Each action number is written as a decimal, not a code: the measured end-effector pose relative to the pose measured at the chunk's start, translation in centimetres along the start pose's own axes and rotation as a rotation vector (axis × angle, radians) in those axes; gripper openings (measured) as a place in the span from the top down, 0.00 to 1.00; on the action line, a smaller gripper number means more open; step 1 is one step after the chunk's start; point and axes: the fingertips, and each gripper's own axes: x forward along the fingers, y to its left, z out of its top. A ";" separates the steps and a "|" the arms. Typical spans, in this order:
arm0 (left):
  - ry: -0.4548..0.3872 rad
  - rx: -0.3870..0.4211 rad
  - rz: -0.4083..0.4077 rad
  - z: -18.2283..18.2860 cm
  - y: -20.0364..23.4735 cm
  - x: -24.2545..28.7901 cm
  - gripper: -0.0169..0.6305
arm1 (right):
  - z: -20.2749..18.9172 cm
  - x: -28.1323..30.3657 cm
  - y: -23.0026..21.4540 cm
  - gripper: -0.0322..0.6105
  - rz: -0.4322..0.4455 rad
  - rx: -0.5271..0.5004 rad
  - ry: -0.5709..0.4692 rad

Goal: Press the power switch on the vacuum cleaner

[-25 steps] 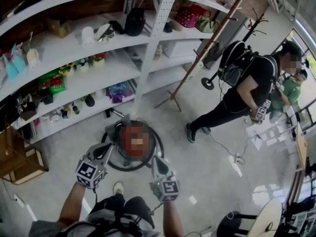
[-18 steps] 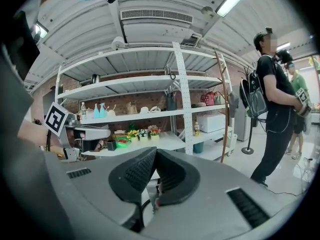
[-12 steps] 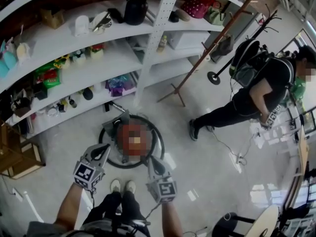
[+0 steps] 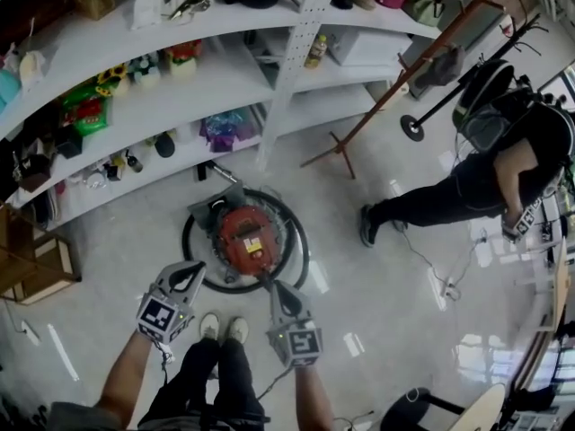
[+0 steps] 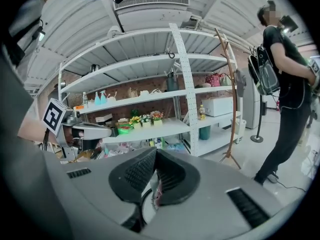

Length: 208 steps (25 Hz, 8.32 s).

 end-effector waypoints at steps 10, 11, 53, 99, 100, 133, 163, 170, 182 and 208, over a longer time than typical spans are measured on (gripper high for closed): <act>0.013 -0.001 -0.009 -3.1 -0.2 2.9 0.96 | -4.8 2.5 -1.6 0.93 0.024 0.025 0.042; 0.015 -0.001 -0.010 -3.2 -0.2 3.1 0.96 | -5.1 2.7 -1.7 0.93 0.024 0.029 0.045; 0.013 0.047 -0.029 -19.0 0.9 9.6 0.96 | -20.8 12.7 -5.6 0.93 0.053 0.054 -0.019; 0.006 0.033 0.001 -27.7 2.6 13.3 0.96 | -32.3 23.2 -8.5 0.93 0.075 0.059 0.018; 0.006 0.032 0.000 -27.8 2.6 13.3 0.96 | -32.5 23.2 -8.6 0.93 0.074 0.060 0.020; 0.007 0.010 -0.002 -29.0 2.8 13.4 0.96 | -34.0 24.1 -8.4 0.93 0.032 0.012 0.048; 0.004 0.002 0.000 -30.0 2.8 12.8 0.96 | -34.8 24.7 -7.7 0.93 0.047 -0.029 0.024; -0.002 0.011 -0.006 -29.6 2.2 12.7 0.96 | -34.7 23.7 -7.5 0.93 0.061 0.012 0.047; -0.010 0.008 -0.014 -26.5 1.4 11.6 0.96 | -31.6 20.8 -6.7 0.93 0.070 0.017 0.001; -0.044 0.027 -0.051 -14.3 -1.7 8.1 0.96 | -19.7 13.9 -4.4 0.93 0.077 0.031 -0.057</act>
